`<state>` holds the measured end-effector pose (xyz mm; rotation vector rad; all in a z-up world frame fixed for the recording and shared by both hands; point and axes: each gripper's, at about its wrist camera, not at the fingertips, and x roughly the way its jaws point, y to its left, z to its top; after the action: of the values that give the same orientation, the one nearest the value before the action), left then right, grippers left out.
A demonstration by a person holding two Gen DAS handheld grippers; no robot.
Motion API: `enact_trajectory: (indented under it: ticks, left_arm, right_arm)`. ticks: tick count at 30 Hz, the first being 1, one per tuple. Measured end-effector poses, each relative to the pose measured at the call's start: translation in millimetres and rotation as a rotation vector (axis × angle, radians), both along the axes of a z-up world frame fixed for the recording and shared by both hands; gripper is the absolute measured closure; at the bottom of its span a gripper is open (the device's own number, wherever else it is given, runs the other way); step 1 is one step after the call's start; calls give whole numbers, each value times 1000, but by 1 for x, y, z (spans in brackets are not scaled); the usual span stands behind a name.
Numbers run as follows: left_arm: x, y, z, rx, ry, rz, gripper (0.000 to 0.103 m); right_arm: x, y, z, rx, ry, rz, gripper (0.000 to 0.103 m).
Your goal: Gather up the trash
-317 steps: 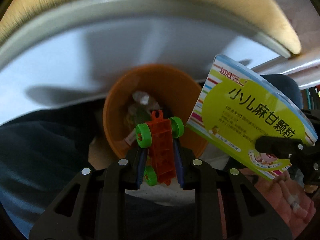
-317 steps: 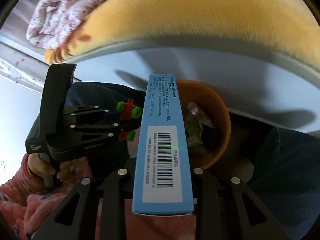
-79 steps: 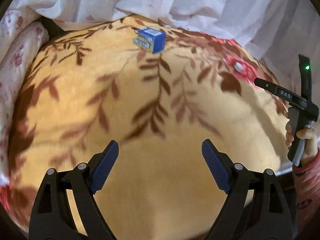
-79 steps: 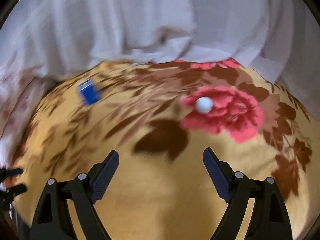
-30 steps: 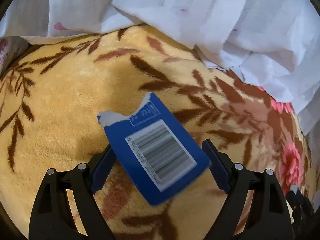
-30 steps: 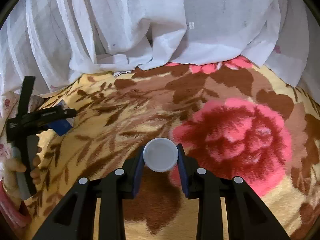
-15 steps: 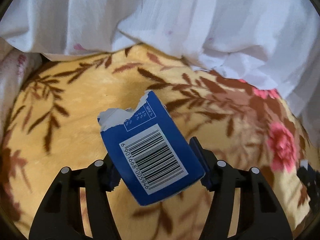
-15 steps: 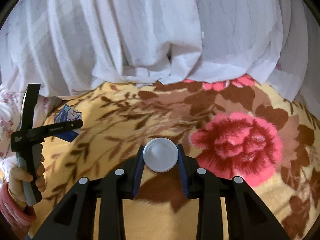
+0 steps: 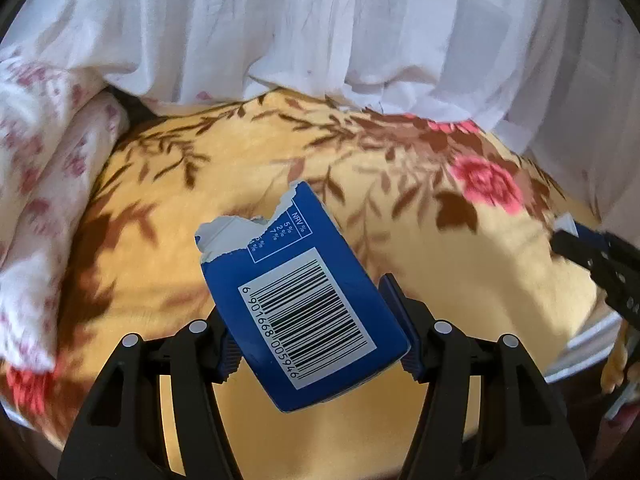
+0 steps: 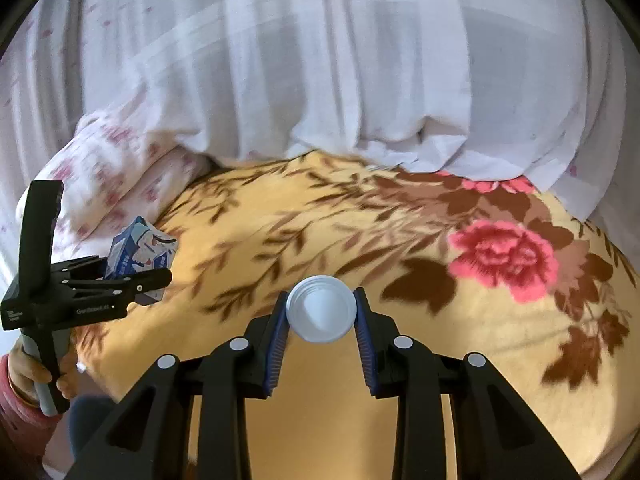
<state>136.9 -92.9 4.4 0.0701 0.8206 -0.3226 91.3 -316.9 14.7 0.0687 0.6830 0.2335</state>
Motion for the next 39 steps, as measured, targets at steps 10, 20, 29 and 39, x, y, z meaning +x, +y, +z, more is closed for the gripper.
enact_trajectory:
  ticks: [10,20,29,39]
  left_arm:
    - [-119,32,-53,54,126,-84,44]
    - [-180,37,-143,79,369,-171,44]
    - [-162,37,-232,63,625,-116,42]
    - [-160,49,-244,54,667,-40,26]
  right_arm:
    - [-96,67,-40,-31,103,151,71]
    - [-139,103,-132,-56,336,241,71]
    - [-128,122,-201,-69,511,247,60]
    - [-125,109,-205,-51,514,197,41]
